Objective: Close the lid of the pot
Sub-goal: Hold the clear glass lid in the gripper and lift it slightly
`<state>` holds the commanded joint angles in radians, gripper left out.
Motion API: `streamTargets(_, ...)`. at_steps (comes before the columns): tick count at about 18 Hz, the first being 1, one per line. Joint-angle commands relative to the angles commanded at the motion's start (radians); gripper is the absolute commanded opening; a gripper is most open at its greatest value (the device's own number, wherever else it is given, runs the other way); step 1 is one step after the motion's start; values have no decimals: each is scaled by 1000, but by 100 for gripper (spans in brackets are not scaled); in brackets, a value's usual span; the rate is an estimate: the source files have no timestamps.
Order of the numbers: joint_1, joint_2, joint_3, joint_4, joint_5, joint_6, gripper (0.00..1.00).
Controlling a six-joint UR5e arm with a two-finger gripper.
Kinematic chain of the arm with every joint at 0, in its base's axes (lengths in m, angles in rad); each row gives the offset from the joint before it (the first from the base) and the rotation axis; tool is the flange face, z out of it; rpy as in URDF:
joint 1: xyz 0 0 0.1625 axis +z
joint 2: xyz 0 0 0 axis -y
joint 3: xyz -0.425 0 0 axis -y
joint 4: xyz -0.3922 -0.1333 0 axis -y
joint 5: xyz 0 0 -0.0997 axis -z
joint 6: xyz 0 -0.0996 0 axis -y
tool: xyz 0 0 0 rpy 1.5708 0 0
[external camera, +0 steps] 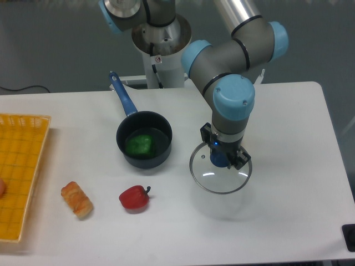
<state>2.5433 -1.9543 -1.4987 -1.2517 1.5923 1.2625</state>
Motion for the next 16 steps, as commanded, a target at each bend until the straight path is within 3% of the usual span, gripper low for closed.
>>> streamTargets(10, -2, 0, -2, -2, 0, -9, 52)
streamTargets(16, -26, 0, -15, 3, -5, -106, 52)
